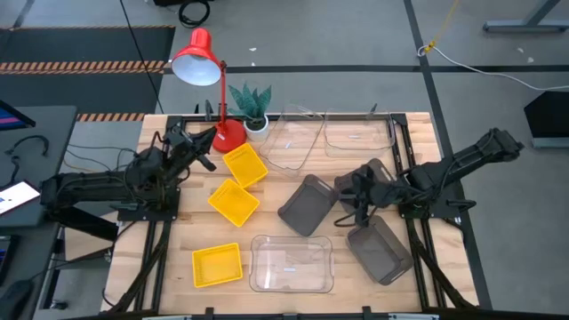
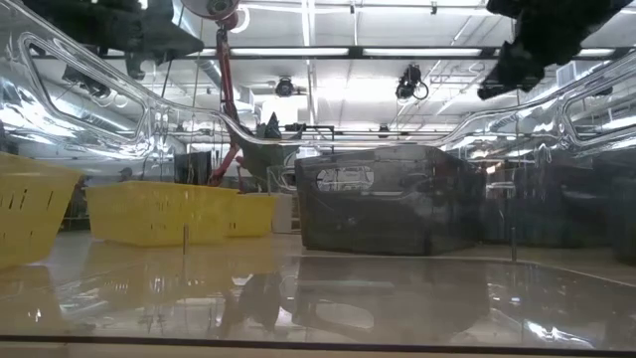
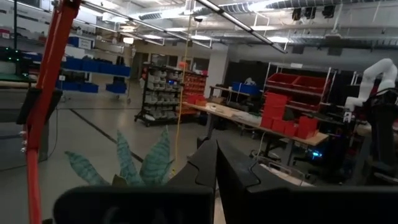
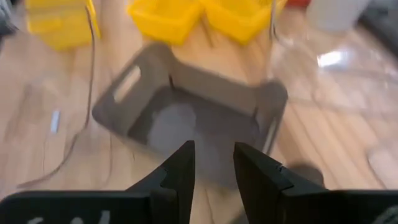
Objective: Stack baskets by color
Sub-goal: Stack the bottom black bin on the top right black bin
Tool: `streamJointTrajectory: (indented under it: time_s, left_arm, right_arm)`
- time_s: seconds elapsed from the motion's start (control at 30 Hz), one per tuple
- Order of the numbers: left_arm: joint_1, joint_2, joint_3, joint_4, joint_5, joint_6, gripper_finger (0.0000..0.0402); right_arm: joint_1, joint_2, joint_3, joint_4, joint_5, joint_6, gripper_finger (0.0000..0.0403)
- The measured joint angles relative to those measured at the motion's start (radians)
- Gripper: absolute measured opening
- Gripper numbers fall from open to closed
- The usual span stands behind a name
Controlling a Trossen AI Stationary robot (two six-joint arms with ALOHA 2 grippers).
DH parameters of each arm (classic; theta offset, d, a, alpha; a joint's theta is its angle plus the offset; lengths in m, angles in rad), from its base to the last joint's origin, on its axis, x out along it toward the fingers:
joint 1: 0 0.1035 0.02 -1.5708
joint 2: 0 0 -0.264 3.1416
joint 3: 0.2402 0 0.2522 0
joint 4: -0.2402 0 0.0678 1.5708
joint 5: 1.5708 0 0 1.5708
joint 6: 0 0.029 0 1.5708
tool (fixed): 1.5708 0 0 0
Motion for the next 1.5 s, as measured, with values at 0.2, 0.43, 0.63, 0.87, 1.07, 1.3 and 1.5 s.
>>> streamJointTrajectory:
  time_s: [0.2, 0.43, 0.63, 0.87, 1.07, 1.3, 1.5]
  left_arm:
    - [0.002, 0.000, 0.005, -0.014, 0.000, 0.000, 0.0011]
    - [0.008, 0.000, 0.006, -0.028, 0.000, -0.007, 0.0011]
    - [0.008, 0.000, 0.006, -0.033, 0.000, 0.005, 0.0011]
    - [0.036, 0.000, 0.006, 0.026, -0.001, 0.041, 0.0011]
    - [0.071, 0.000, 0.006, 0.059, -0.001, 0.063, 0.0012]
    - [0.112, 0.000, 0.006, 0.063, -0.001, 0.064, 0.0014]
    - [0.112, 0.000, 0.006, 0.062, 0.000, 0.063, 0.0012]
  right_arm:
    - [0.048, 0.073, 0.149, -0.295, -0.006, 0.153, 0.0117]
    - [0.054, 0.117, 0.221, -0.576, -0.123, 0.339, 0.0149]
    - [0.053, 0.121, 0.212, -0.684, -0.303, 0.497, 0.0202]
    - [0.053, 0.121, 0.211, -0.747, -0.457, 0.638, 0.0205]
    - [0.059, 0.141, 0.211, -0.755, -0.502, 0.754, 0.0184]
    - [0.091, 0.266, 0.211, -0.748, -0.591, 0.754, 0.0170]
    - [0.110, 0.294, 0.211, -0.757, -0.614, 0.719, 0.0169]
